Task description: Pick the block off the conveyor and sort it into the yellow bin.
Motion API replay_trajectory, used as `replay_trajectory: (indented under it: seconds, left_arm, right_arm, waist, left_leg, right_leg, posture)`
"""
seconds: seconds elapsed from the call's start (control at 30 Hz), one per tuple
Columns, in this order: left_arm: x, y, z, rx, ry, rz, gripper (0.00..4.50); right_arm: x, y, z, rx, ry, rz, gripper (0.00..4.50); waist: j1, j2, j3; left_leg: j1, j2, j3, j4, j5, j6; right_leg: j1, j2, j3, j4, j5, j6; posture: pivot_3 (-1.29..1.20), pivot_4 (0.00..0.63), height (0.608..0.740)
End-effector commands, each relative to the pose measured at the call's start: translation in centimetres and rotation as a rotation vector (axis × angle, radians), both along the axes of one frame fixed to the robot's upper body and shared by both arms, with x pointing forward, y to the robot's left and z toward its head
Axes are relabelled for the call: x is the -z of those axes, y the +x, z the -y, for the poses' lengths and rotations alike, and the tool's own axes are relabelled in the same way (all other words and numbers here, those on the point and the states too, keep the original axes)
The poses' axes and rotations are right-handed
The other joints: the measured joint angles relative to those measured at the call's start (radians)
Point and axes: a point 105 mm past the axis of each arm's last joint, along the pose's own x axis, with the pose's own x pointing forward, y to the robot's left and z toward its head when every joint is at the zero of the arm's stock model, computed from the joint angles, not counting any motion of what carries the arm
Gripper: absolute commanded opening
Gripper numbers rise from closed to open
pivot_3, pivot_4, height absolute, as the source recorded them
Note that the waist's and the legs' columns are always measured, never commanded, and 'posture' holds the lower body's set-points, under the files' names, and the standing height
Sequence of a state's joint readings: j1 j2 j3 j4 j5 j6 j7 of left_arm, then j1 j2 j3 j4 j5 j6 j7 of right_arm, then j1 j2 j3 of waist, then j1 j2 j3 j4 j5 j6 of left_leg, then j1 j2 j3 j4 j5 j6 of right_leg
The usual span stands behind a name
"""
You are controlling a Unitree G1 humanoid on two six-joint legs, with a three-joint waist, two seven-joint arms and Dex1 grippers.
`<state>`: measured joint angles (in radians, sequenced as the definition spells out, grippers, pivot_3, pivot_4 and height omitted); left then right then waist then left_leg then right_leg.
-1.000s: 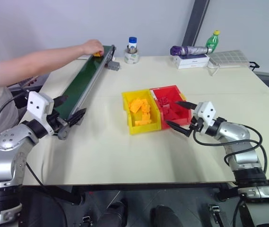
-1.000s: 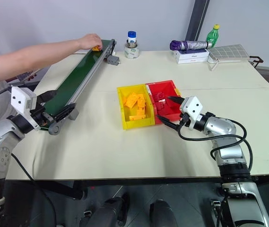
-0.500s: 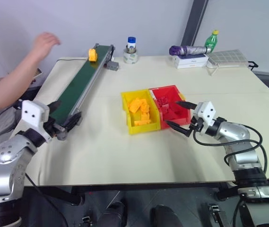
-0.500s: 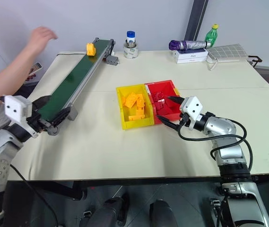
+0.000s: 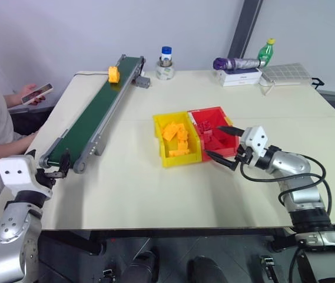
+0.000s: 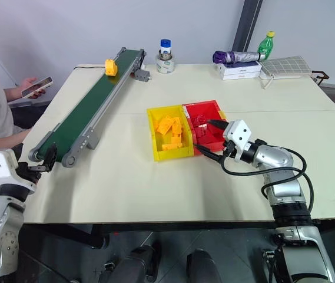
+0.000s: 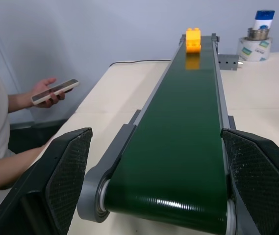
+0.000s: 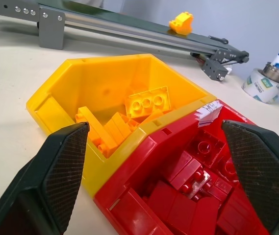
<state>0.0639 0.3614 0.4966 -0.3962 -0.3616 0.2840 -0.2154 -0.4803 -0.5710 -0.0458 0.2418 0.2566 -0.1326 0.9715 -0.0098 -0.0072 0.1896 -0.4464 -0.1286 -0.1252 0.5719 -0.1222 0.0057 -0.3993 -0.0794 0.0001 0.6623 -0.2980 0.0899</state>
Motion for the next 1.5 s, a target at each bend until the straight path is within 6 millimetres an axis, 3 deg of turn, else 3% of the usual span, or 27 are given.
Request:
replay_trajectory:
  seconds: [0.03, 1.07, 1.3, 1.5]
  left_arm:
    - [-1.2, 0.1, -0.1, 0.007, 0.035, 0.024, 4.42]
    - [-1.1, 1.6, 0.9, 0.039, 0.029, 0.035, 4.42]
    - [-1.9, 3.4, 1.1, 0.043, 0.040, 0.015, 4.42]
    - [-4.3, 6.1, 1.0, 0.062, 0.066, 0.017, 4.42]
  right_arm:
    - [-1.4, 0.1, -0.2, -0.014, 0.008, 0.054, 4.50]
    - [-1.4, 0.0, -0.2, -0.007, 0.009, 0.054, 4.50]
    - [-1.4, 0.1, -0.3, -0.003, 0.014, 0.057, 4.50]
    - [-1.5, 0.1, -0.4, 0.000, 0.018, 0.061, 4.50]
  waist:
    - [0.000, 0.000, 0.000]
    - [-0.001, 0.000, 0.000]
    - [0.001, 0.000, 0.000]
    - [0.000, 0.000, 0.000]
  left_leg:
    - [0.000, 0.000, 0.000, 0.000, 0.000, 0.000]
    - [0.000, 0.000, 0.000, 0.000, 0.000, 0.000]
    - [0.000, 0.000, 0.000, 0.000, 0.000, 0.000]
    - [0.000, 0.000, 0.000, 0.000, 0.000, 0.000]
  right_leg:
    - [0.000, 0.000, 0.000, 0.000, 0.000, 0.000]
    - [0.000, 0.000, 0.000, 0.000, 0.000, 0.000]
    - [0.000, 0.000, 0.000, 0.000, 0.000, 0.000]
    - [-0.002, 0.000, 0.000, 0.000, 0.000, 0.000]
  posture:
    - [0.00, 0.150, 0.740]
    - [0.00, 0.150, 0.740]
    - [0.00, 0.150, 0.740]
    - [0.00, 0.150, 0.740]
